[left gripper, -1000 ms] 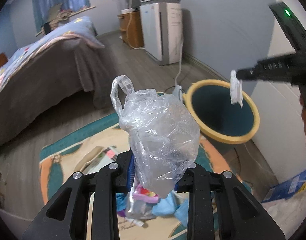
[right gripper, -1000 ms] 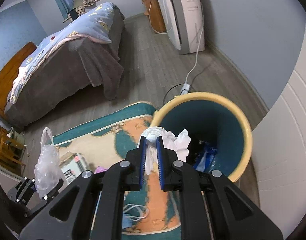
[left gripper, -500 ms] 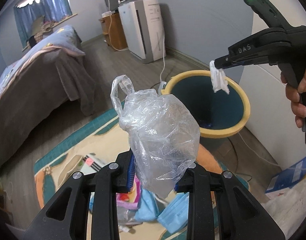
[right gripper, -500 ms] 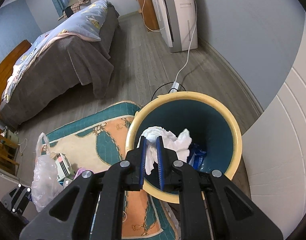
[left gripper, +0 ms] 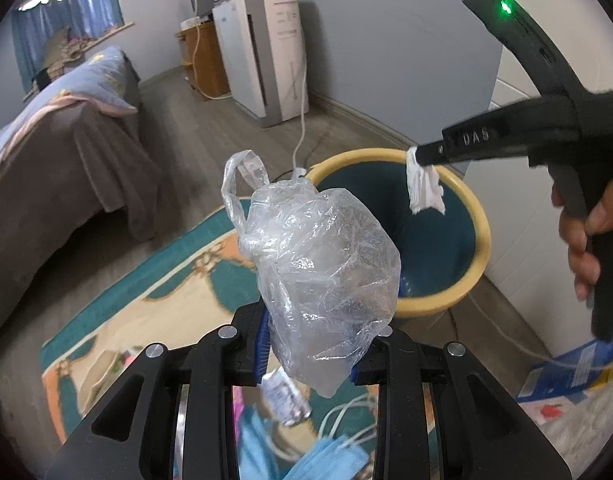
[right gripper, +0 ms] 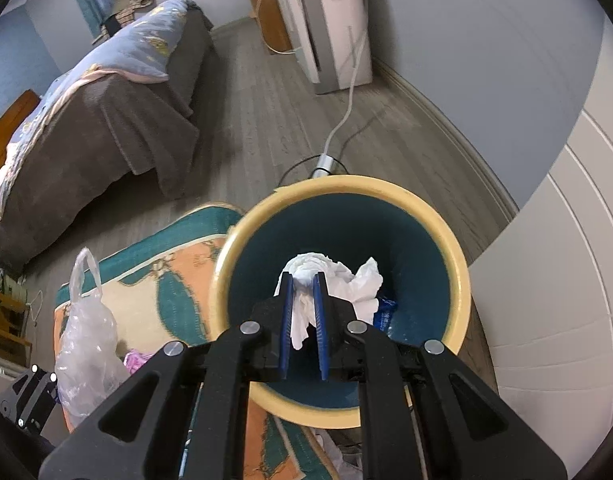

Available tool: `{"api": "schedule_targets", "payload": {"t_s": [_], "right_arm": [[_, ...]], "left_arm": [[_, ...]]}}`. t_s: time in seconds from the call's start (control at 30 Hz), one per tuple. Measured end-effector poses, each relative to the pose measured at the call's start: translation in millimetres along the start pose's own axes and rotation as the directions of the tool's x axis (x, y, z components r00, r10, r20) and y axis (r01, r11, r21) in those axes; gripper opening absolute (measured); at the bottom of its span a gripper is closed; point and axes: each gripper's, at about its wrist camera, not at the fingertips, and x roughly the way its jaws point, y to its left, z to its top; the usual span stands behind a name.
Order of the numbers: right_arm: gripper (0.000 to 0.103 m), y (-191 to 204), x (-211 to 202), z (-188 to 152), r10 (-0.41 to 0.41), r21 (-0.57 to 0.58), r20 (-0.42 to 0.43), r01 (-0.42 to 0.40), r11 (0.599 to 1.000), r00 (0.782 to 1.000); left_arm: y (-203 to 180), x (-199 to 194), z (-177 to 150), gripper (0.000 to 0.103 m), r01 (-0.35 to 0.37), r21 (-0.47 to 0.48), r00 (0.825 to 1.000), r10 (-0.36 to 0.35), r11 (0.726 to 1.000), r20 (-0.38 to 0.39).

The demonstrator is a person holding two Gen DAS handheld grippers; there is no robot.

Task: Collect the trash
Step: 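Carry both items to the bin and release them inside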

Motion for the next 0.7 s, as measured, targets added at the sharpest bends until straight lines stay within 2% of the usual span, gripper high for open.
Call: {"api": "schedule_targets", "payload": {"t_s": [0.2, 0.33, 0.53, 0.6, 0.7], "right_arm": [[0.01, -23, 8, -1, -0.031, 0.068, -0.018, 0.032, 0.997, 0.999], [0.01, -30, 9, 0, -0.041, 0.078, -0.014, 0.042, 0.996, 0.999], [0.01, -35, -2, 4, -0.058, 0.102, 0.055, 0.052, 0.993, 0.997], [0.011, -37, -6, 5, -0.057, 0.123, 0.081, 0.047, 0.991, 0.995], [0.013, -42, -9, 6, -0.066, 0.151, 0.1, 0.051, 0.987, 0.993]], "left_arm": [[-7, 25, 17, 0.03, 0.075, -0.027, 0.997, -0.075, 0.997, -0.017], [-22, 40, 30, 0.03, 0.076, 0.024, 0.997, -0.076, 0.997, -0.02], [-39, 50, 46, 0.033, 0.079, 0.061, 0.997, -0.079, 0.995, -0.002], [-41, 49, 50, 0.038, 0.082, 0.058, 0.996, -0.083, 0.995, 0.018], [-44, 46, 54, 0.057, 0.073, 0.06, 0.996, -0.075, 0.996, 0.04]]}}
